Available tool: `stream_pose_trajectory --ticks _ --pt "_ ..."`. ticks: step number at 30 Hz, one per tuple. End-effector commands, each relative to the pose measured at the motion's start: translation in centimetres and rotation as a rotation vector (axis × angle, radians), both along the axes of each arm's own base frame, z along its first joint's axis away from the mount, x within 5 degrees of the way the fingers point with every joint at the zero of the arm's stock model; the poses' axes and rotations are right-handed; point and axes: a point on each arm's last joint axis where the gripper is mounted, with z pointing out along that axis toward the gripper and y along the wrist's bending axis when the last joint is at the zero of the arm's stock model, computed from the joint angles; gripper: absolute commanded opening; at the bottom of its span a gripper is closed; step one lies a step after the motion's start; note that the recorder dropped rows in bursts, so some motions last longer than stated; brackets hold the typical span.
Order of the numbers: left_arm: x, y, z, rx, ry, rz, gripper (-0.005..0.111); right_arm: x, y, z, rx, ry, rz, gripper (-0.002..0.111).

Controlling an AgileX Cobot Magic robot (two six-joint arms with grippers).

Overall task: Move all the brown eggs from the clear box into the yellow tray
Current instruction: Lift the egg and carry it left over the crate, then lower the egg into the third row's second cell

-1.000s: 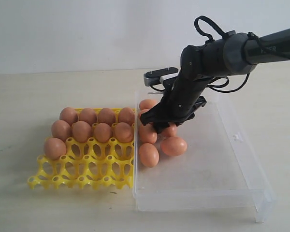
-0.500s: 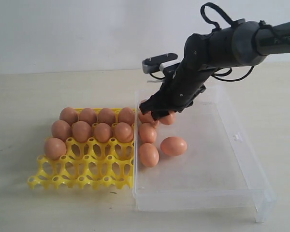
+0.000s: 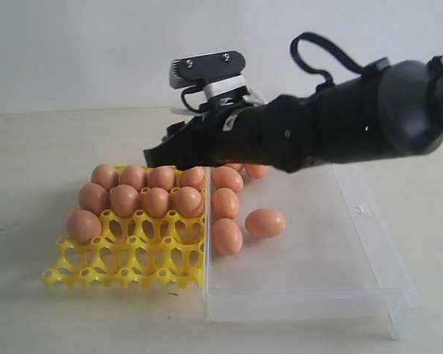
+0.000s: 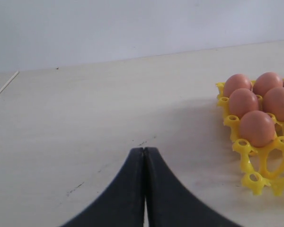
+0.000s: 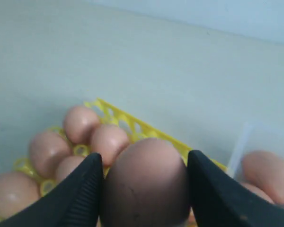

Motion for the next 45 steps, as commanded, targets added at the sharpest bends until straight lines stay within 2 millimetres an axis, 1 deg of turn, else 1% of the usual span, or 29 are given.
stream_pose_trajectory --ticks 1,6,9,13,21,26,35,39,43,45 --pt "0.0 0.0 0.3 -0.007 -0.020 0.001 0.000 -2.4 2.7 0.1 0.093 -0.199 0.042 0.000" --pt "0.0 0.0 0.3 -0.007 -0.020 0.001 0.000 -3.4 4.8 -1.0 0.165 -0.265 0.064 0.000" --pt "0.0 0.0 0.3 -0.007 -0.020 0.001 0.000 -3.9 5.5 -2.1 0.198 -0.222 0.069 0.000" --pt "0.0 0.0 0.3 -0.007 -0.020 0.001 0.000 -4.1 6.0 -3.8 0.189 -0.175 0.066 0.000" --pt "0.0 0.0 0.3 -0.007 -0.020 0.001 0.000 -3.3 7.9 -4.3 0.137 -0.096 0.105 0.000" --pt "0.0 0.0 0.3 -0.007 -0.020 0.001 0.000 -3.6 9.1 -4.7 0.085 -0.001 0.138 0.000" --pt "0.0 0.0 0.3 -0.007 -0.020 0.001 0.000 -3.6 9.1 -5.0 0.082 0.051 0.117 0.000" --pt "0.0 0.0 0.3 -0.007 -0.020 0.001 0.000 -3.6 9.1 -5.1 0.087 0.047 0.112 0.000" --pt "0.0 0.0 0.3 -0.007 -0.020 0.001 0.000 -3.5 9.2 -6.3 0.068 0.065 0.109 0.000" --pt "0.0 0.0 0.3 -0.007 -0.020 0.001 0.000 -3.5 9.2 -6.5 0.064 0.068 0.109 0.000"
